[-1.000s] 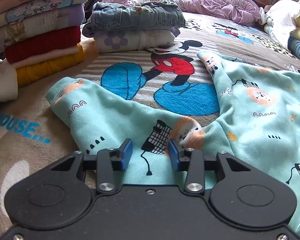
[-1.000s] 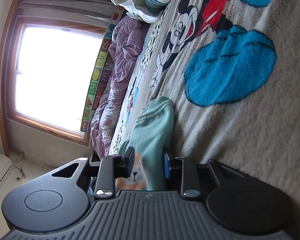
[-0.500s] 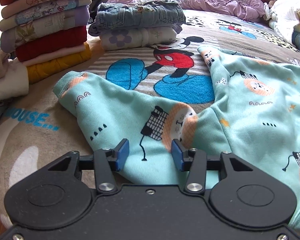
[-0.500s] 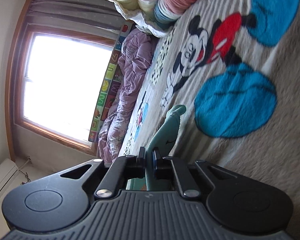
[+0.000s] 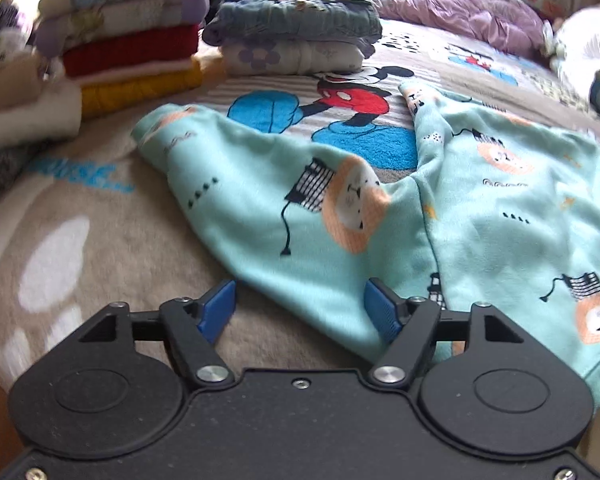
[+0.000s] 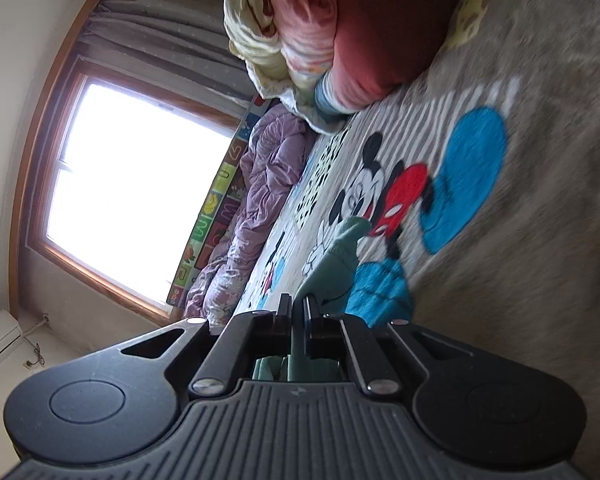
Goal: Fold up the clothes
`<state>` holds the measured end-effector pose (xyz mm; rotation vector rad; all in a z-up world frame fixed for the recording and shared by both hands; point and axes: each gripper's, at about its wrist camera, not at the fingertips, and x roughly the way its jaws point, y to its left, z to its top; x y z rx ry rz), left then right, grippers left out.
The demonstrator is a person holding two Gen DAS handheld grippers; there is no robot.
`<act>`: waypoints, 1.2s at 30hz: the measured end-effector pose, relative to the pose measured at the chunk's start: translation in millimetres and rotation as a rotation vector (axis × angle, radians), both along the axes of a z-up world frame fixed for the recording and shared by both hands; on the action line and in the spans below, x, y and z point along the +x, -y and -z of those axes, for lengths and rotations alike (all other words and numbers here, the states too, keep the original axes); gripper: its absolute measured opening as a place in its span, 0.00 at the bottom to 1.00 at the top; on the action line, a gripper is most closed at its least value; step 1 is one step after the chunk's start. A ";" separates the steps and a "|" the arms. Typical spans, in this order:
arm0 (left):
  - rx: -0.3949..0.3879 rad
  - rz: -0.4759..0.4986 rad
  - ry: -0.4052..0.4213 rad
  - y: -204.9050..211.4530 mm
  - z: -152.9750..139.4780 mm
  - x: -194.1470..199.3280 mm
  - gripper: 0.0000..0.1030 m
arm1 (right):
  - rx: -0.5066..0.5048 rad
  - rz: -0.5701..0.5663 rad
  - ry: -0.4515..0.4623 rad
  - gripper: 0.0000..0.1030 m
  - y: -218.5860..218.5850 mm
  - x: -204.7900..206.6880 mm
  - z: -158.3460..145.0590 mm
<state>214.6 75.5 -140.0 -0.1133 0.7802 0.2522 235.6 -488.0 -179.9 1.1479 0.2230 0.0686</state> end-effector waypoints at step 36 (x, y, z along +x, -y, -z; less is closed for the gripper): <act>0.013 0.024 0.039 16.9 7.4 -36.2 0.80 | -0.127 0.008 -0.159 0.06 -5.4 32.2 9.9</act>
